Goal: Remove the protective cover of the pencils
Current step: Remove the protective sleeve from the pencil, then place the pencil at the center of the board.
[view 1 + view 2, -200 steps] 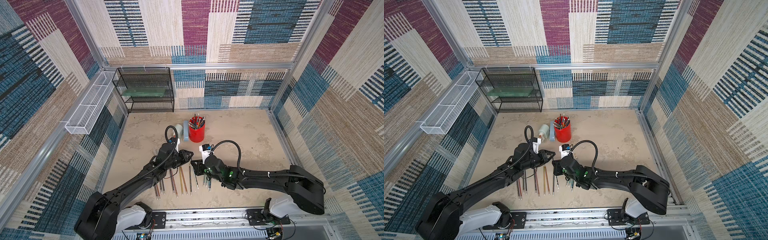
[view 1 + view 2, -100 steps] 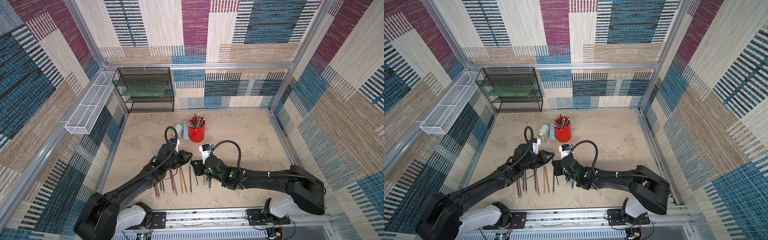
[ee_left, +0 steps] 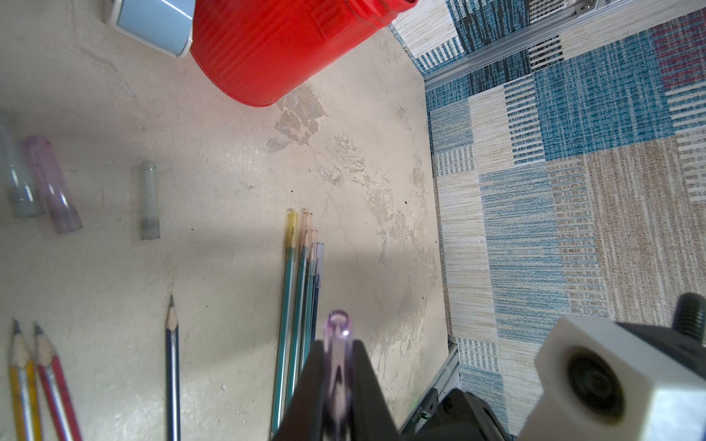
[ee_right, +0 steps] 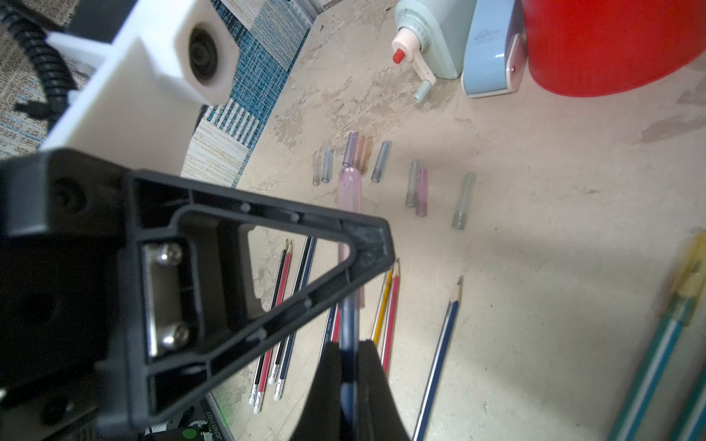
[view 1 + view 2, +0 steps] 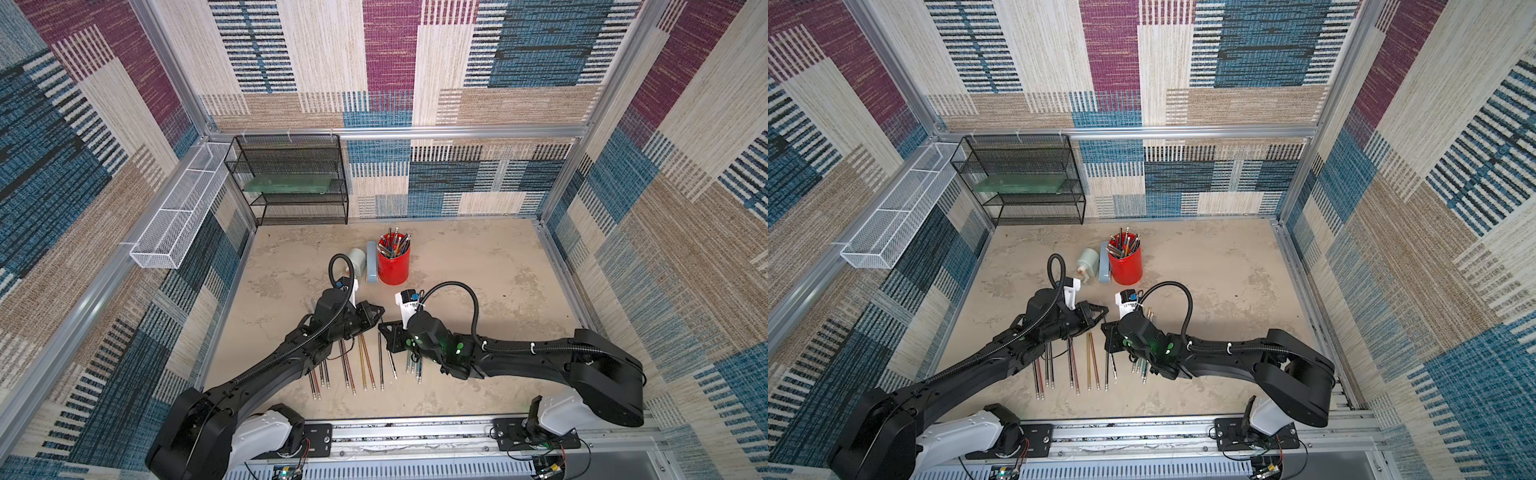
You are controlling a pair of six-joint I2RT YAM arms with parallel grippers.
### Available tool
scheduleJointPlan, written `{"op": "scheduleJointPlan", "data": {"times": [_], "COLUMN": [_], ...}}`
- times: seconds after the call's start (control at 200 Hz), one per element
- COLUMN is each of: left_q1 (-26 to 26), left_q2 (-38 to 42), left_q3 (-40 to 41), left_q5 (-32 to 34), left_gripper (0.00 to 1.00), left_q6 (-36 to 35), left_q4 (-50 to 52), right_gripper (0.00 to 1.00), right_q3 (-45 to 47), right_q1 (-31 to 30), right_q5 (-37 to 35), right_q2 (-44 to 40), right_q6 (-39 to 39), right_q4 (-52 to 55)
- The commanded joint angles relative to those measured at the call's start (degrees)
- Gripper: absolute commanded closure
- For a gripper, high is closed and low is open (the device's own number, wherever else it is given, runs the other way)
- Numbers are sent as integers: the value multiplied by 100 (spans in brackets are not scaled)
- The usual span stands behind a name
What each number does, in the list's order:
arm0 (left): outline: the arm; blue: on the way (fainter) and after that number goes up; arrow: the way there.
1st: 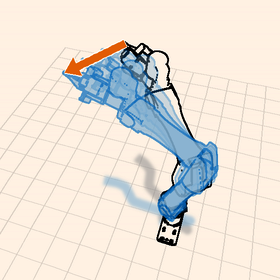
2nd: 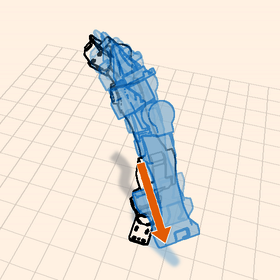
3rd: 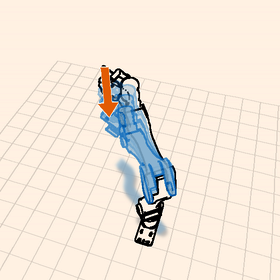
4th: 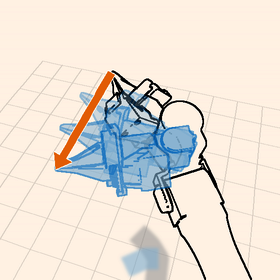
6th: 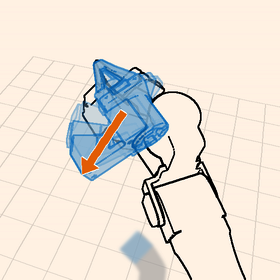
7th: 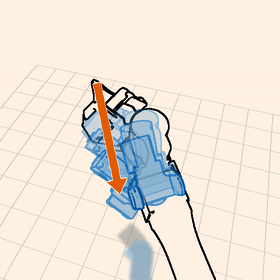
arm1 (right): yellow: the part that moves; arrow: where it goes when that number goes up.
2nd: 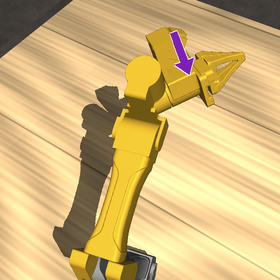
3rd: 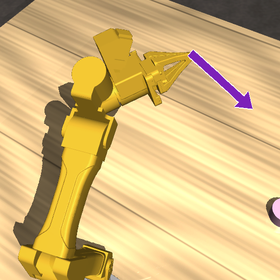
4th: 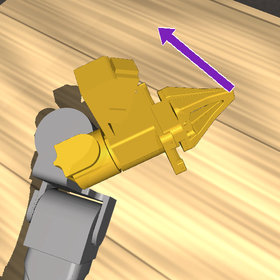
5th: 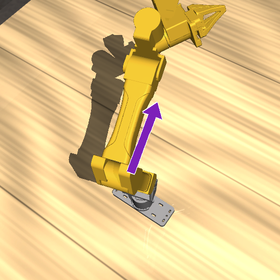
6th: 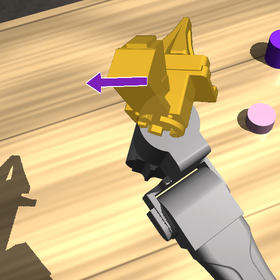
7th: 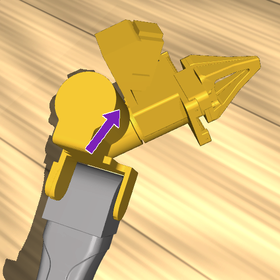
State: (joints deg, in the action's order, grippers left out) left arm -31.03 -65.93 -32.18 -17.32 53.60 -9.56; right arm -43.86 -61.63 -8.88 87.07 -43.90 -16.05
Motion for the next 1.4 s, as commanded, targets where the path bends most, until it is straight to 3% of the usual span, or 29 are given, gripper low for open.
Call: {"op": "scheduleJointPlan", "data": {"times": [0.0,1.202,1.392], "left_q1": [0,169,185], "left_q2": [1,-334,-473], "left_q3": [3,-49,-209], "left_q5": [64,655,880], "left_gripper": [87,94,94], "left_q6": [-115,-231,-362], "left_q4": [-127,-6,222], "right_gripper": [98,100,100], "right_q3": [21,598,582], "right_q1": [-7,-315,-318], "right_q5": [-6,-184,-506], "right_q2": [-4,-103,-93], "right_q6": [7,-250,-511], "right_q4": [-114,-424,-136]}}
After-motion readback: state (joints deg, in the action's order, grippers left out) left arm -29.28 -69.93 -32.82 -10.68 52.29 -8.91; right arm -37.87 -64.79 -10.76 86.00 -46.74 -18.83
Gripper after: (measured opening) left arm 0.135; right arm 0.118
